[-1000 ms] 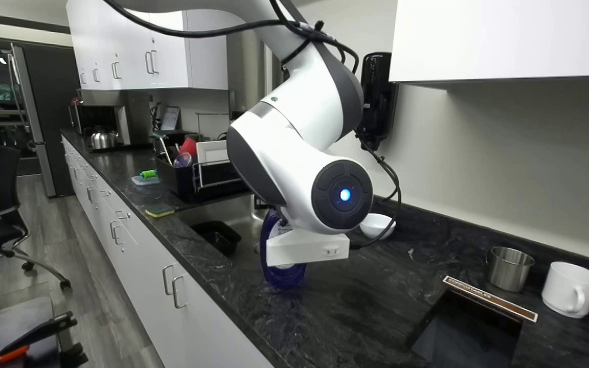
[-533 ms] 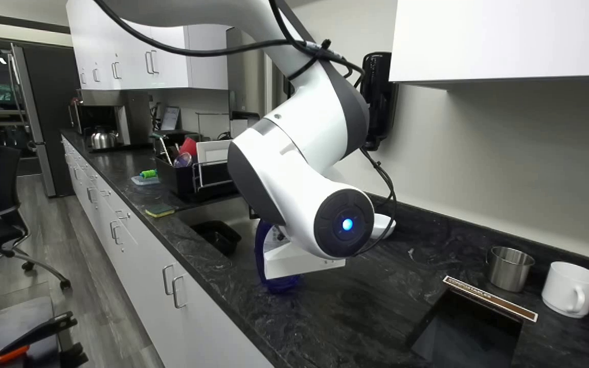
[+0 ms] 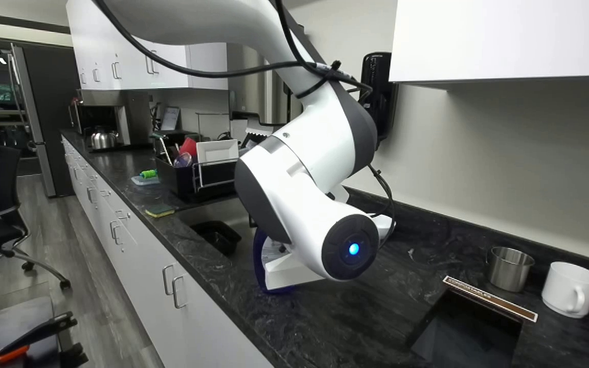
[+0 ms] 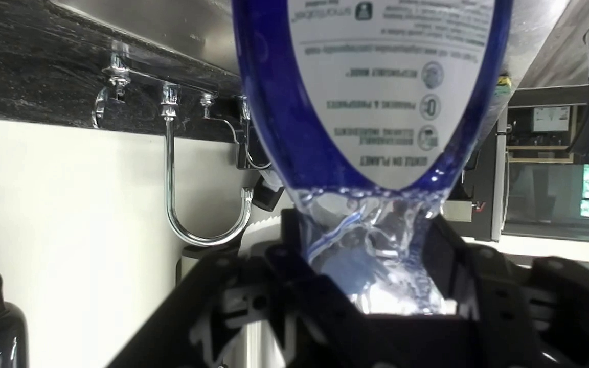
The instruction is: Pour some of the soap in the sink
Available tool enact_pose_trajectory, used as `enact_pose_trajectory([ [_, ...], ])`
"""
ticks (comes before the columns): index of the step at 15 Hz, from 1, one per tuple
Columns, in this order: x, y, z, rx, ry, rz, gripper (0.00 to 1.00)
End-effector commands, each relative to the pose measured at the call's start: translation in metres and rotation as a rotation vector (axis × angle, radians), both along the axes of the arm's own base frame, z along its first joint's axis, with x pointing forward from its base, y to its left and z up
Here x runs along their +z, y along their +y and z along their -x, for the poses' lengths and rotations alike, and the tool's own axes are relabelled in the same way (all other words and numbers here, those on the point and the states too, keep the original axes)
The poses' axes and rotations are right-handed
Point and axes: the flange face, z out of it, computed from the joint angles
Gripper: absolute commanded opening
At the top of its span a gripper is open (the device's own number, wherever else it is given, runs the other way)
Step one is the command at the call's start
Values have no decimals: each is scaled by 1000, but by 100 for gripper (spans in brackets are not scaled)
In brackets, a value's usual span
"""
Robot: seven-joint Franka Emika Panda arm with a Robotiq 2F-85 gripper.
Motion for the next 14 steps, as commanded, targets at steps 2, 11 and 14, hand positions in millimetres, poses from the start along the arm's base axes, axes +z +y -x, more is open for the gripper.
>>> enact_pose_trajectory([
  [2,3,-8,-7,13,-43,-63,34],
  [11,7,-17,-14,30,-58,-103,100],
  [14,9,-19,-15,33,-62,-110,100],
])
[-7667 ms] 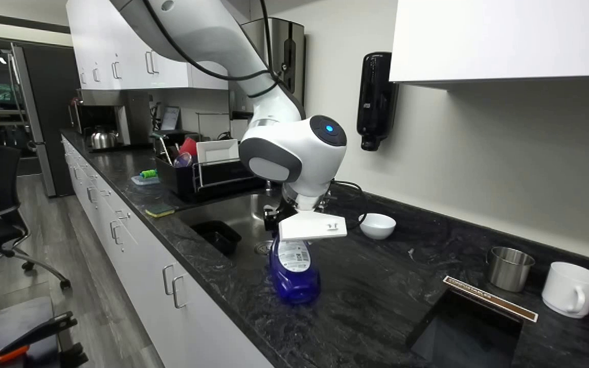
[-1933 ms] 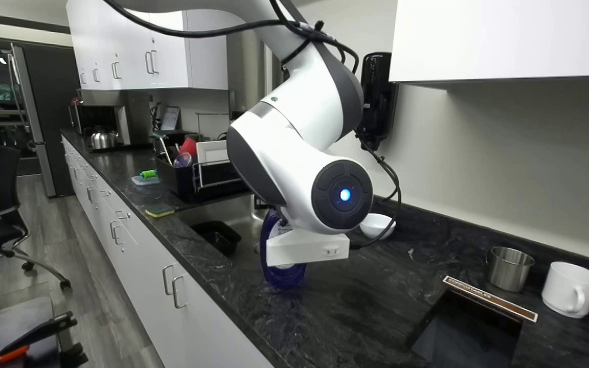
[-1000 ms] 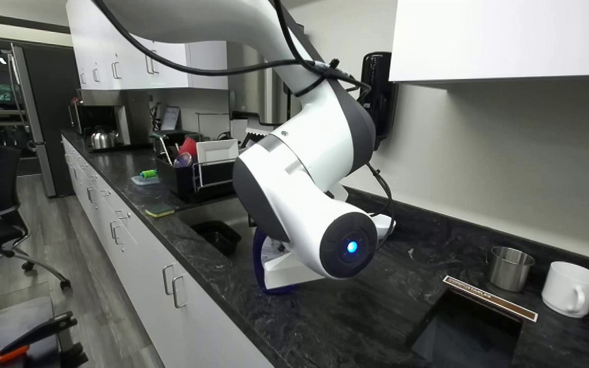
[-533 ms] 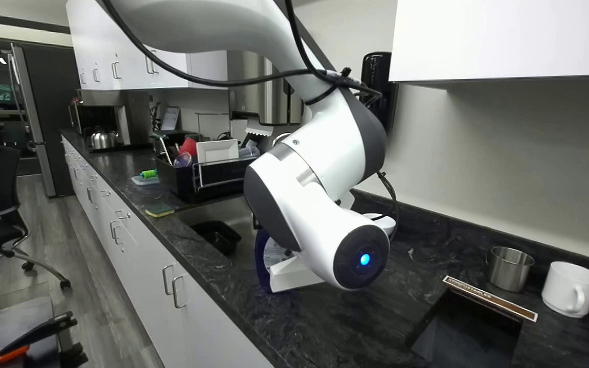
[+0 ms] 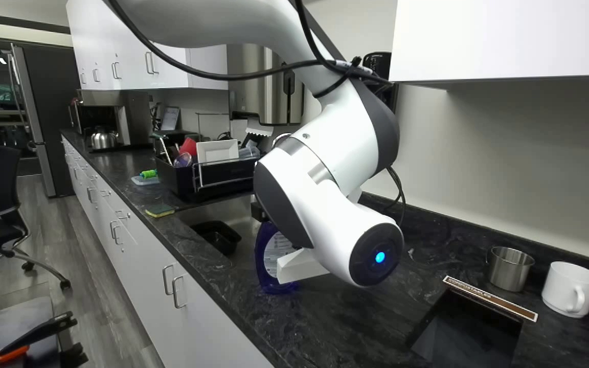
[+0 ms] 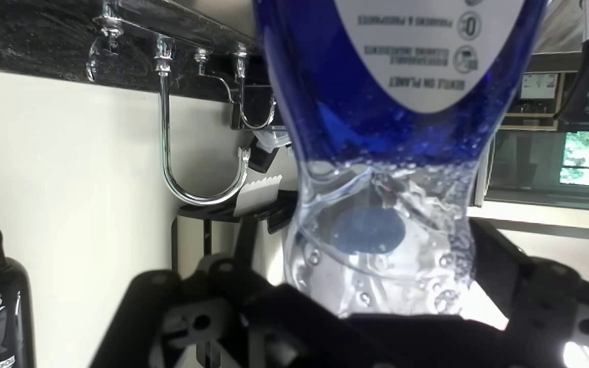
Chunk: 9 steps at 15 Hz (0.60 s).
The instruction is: Pour some of the soap in the sink
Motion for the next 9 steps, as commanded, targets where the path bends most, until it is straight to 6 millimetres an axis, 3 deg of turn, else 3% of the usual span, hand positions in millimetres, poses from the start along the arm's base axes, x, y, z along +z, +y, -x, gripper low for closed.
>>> enact_pose_trajectory([
  [1,-1,-6,-2,-2,-14,-35,100],
  [9,1,-13,0,-12,30,4,100],
])
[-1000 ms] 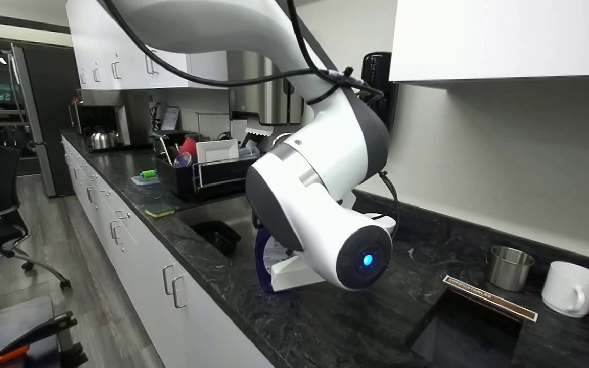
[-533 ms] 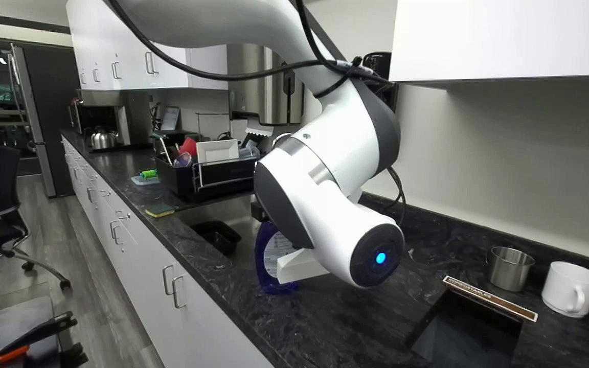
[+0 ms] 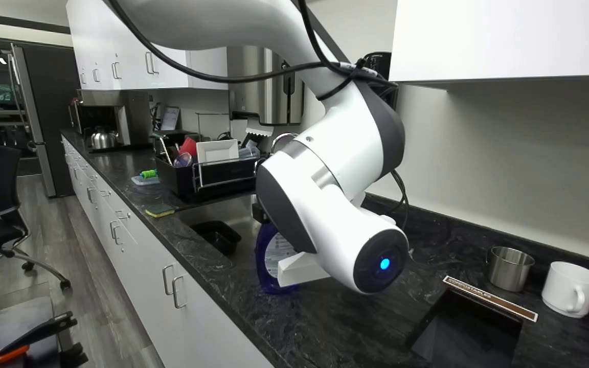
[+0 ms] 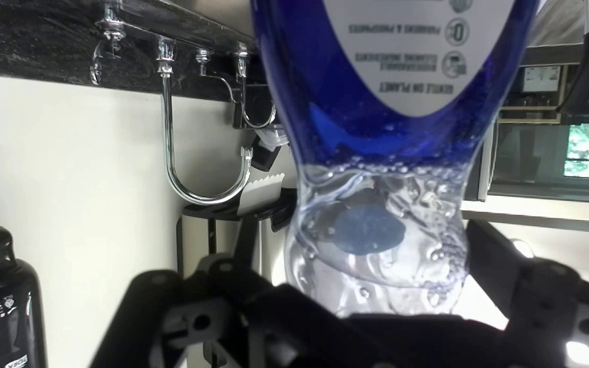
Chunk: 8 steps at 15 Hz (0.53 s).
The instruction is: Pour some of the soap in the sink
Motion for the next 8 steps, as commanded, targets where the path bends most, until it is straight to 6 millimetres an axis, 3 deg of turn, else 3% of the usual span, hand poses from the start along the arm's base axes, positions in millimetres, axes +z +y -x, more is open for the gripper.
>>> enact_pose_trajectory([
  [1,3,-7,-2,-11,25,24,100],
  [8,6,-14,2,-6,62,47,100],
])
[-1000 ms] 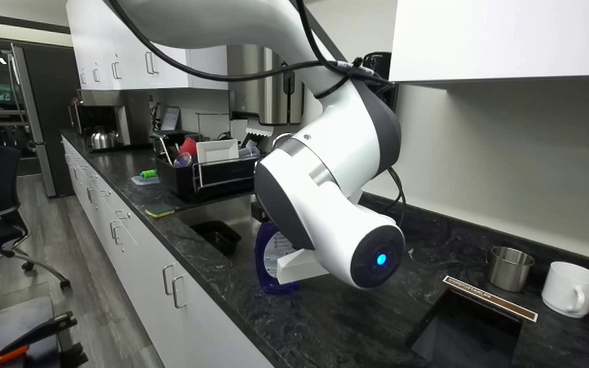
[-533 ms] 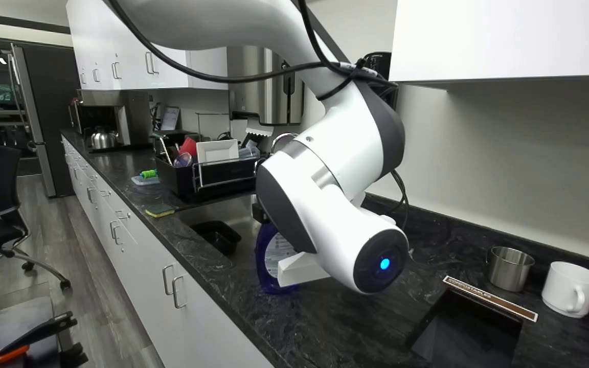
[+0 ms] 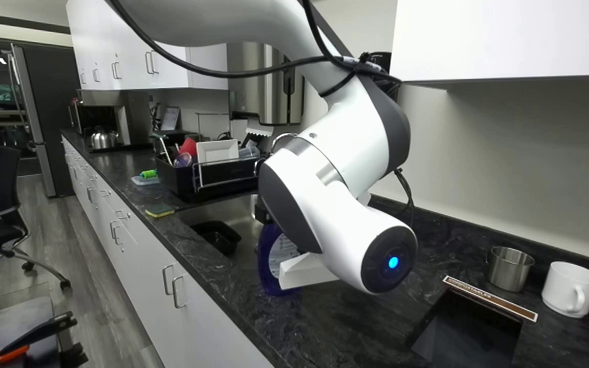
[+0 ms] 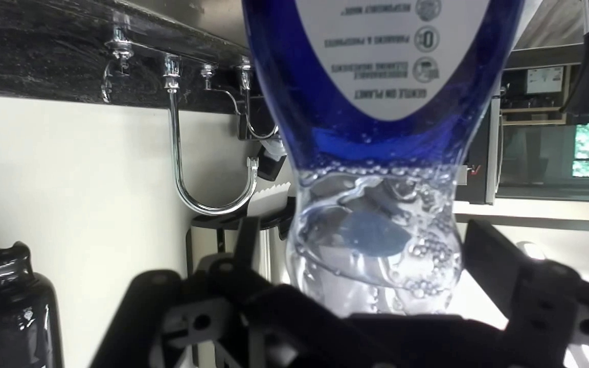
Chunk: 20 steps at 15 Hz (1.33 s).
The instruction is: Pour some of the soap in the sink
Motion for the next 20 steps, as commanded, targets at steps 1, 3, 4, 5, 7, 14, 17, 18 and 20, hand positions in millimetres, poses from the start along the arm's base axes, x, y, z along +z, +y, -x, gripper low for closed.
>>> enact_pose_trajectory([
  [1,3,-5,1,5,24,39,100],
  [3,3,-8,4,8,28,46,100],
  [4,3,-10,5,5,30,50,100],
  [5,3,-13,6,3,31,55,100],
  [7,4,-18,9,0,34,64,100],
  [14,7,-36,15,-25,49,102,100],
  [17,8,-46,18,-63,64,130,100],
  [18,9,-49,18,-77,72,140,100],
  [20,10,-55,19,-112,90,158,100],
])
